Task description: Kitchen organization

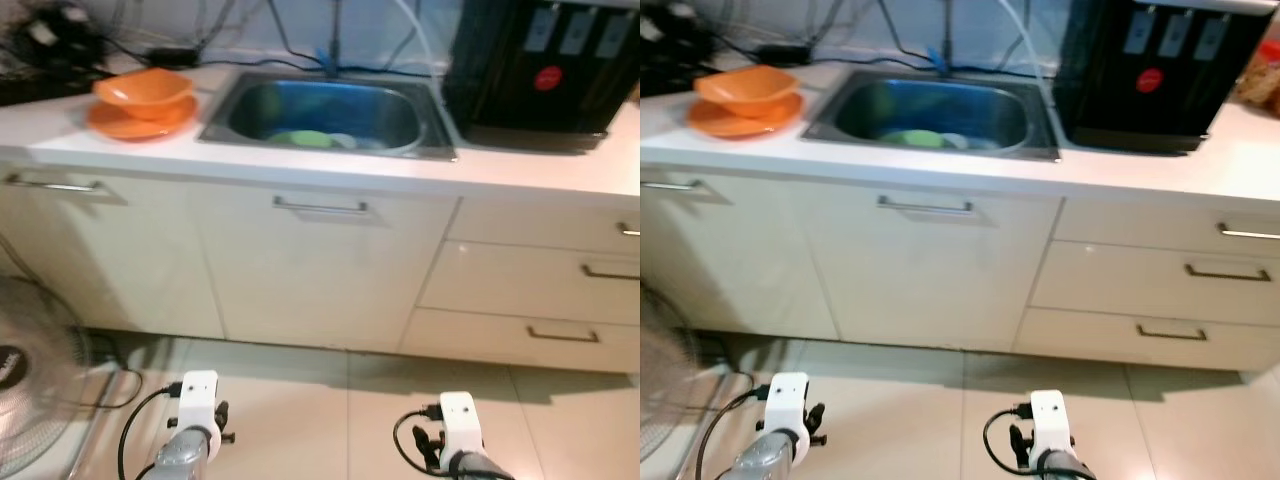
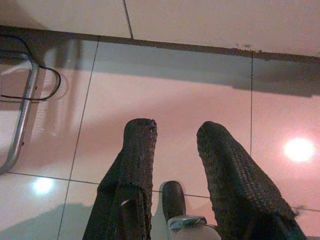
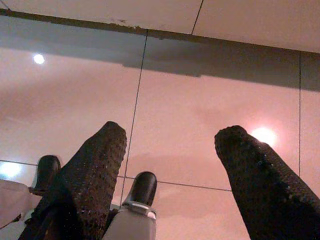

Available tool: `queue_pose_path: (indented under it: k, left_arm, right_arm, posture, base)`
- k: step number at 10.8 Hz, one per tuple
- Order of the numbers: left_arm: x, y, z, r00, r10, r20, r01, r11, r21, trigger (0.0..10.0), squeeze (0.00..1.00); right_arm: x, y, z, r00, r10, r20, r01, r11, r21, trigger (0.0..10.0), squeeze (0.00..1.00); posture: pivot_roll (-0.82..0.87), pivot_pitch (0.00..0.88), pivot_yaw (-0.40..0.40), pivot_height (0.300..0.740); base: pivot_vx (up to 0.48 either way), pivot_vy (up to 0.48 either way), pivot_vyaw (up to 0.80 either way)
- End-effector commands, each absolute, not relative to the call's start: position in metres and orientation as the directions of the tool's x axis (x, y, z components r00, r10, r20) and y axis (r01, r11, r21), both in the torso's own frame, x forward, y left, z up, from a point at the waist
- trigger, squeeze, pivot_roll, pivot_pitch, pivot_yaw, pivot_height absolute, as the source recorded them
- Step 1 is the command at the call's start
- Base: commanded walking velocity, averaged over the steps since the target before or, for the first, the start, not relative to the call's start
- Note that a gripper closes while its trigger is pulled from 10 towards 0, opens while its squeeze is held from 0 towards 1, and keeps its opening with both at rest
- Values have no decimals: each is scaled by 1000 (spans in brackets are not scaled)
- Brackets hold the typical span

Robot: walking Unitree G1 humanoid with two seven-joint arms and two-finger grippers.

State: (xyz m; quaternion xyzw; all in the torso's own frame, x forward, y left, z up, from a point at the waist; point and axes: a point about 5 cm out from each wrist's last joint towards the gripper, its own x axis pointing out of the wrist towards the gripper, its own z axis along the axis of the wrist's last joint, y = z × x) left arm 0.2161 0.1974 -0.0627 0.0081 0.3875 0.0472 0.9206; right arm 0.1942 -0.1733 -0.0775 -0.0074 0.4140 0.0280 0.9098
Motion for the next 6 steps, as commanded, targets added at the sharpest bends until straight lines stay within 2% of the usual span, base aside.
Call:
queue_pose_path:
  k: [1, 3, 6]
  left_arm:
    - [215, 199, -64, 685, 109, -720, -95, 994, 60, 10000, 0]
    - [216, 198, -63, 684, 111, -721, -99, 993, 59, 10000, 0]
    - [218, 198, -62, 690, 112, -715, -101, 993, 58, 10000, 0]
  right_arm:
    - [200, -172, -75, 663, 47, -747, -66, 998, 4, 10000, 0]
    - [201, -171, -74, 664, 49, -746, -66, 998, 7, 10000, 0]
    - [201, -169, -75, 662, 58, -748, -67, 998, 18, 10000, 0]
  posture:
    - [163, 17, -29, 740]
    - [165, 25, -32, 740]
    - [167, 33, -34, 740]
  base:
    - [0, 0, 0]
    - [0, 0, 0]
    - [294, 0, 0]
